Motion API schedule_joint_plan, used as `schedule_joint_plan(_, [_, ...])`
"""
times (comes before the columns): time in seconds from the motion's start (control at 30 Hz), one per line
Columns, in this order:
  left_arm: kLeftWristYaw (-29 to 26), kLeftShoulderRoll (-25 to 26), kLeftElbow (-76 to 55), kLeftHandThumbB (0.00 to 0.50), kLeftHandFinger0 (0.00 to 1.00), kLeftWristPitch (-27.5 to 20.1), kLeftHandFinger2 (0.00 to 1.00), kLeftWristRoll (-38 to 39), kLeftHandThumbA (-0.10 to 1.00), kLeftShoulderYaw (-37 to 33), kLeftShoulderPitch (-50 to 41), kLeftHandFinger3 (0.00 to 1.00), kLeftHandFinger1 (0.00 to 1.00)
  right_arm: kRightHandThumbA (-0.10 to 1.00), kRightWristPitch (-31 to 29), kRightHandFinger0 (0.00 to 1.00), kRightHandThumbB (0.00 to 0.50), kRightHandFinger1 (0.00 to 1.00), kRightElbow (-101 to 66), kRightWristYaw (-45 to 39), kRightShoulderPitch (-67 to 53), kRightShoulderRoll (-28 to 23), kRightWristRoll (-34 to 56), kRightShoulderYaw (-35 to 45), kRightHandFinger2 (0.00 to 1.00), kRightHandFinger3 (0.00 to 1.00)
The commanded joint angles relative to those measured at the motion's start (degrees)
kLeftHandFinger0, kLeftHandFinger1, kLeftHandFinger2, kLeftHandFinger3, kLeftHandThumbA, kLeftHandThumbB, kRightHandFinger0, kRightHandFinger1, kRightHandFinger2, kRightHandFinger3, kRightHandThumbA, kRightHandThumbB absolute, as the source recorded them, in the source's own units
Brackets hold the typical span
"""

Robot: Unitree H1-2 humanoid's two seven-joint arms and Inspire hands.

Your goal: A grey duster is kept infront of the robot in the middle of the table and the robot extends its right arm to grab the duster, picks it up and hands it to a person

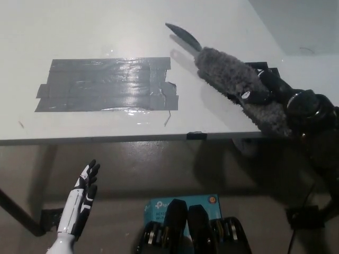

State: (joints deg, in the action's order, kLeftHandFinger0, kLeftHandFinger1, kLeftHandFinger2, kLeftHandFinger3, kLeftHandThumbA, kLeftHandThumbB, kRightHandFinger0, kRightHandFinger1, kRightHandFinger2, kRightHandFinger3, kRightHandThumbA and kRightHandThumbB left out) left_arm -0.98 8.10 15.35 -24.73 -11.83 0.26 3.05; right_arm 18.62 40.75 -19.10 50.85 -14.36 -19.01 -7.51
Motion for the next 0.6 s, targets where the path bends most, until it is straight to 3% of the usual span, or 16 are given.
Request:
schedule_joint_plan(0.0, [-0.89, 0.66, -1.56, 0.318, 1.00, -1.18, 1.00, 0.02, 1.00, 0.26, 0.36, 1.00, 1.00, -0.10, 8.31, 0.00, 0.218, 0.45, -6.00, -8.55, 0.44, 2.31, 21.33, 13.67, 0.85, 1.00])
schedule_joint_plan(0.1, [-1.08, 0.51, -1.55, 0.314, 1.00, -1.14, 1.00, -0.01, 1.00, 0.35, 0.47, 1.00, 1.00, -0.10, 8.31, 0.00, 0.177, 0.44, -8.45, -7.71, -0.81, 3.97, 28.55, 16.33, 0.90, 1.00])
schedule_joint_plan(0.17, [-1.24, 0.45, -1.54, 0.311, 1.00, -1.20, 1.00, -0.32, 1.00, 0.32, 0.58, 1.00, 1.00, -0.10, 8.31, 0.00, 0.201, 0.39, -10.98, -7.34, -2.00, 4.44, 33.15, 16.18, 0.87, 1.00])
schedule_joint_plan(0.27, [-1.31, 0.60, -1.36, 0.307, 1.00, -1.36, 1.00, -0.59, 1.00, 0.31, 0.79, 1.00, 1.00, -0.10, 8.31, 0.00, 0.195, 0.33, -15.71, -4.74, -4.23, 4.81, 40.89, 14.07, 0.86, 1.00])
schedule_joint_plan(0.3, [-1.31, 0.62, -1.28, 0.302, 1.00, -1.43, 1.00, -0.58, 1.00, 0.31, 0.85, 1.00, 1.00, -0.10, 8.31, 0.00, 0.249, 0.32, -16.18, -4.08, -4.46, 4.68, 42.16, 13.48, 0.82, 1.00])
schedule_joint_plan(0.33, [-1.27, 0.63, -1.26, 0.300, 1.00, -1.45, 1.00, -0.50, 1.00, 0.32, 0.86, 1.00, 1.00, -0.10, 8.31, 0.00, 0.226, 0.29, -17.47, -3.15, -5.07, 4.58, 44.35, 12.52, 0.82, 1.00])
schedule_joint_plan(0.43, [-1.24, 0.53, -1.39, 0.301, 1.00, -1.22, 1.00, -0.37, 1.00, 0.35, 0.89, 1.00, 1.00, -0.10, 8.31, 0.00, 0.193, 0.32, -22.40, 0.41, -7.21, 3.87, 52.11, 8.82, 0.86, 1.00])
schedule_joint_plan(0.57, [-1.00, 0.56, -1.41, 0.301, 1.00, -1.20, 1.00, -0.04, 1.00, 0.32, 1.11, 1.00, 1.00, -0.10, 8.31, 0.00, 0.184, 0.36, -27.51, 4.26, -9.57, 3.35, 60.05, 5.92, 0.85, 1.00])
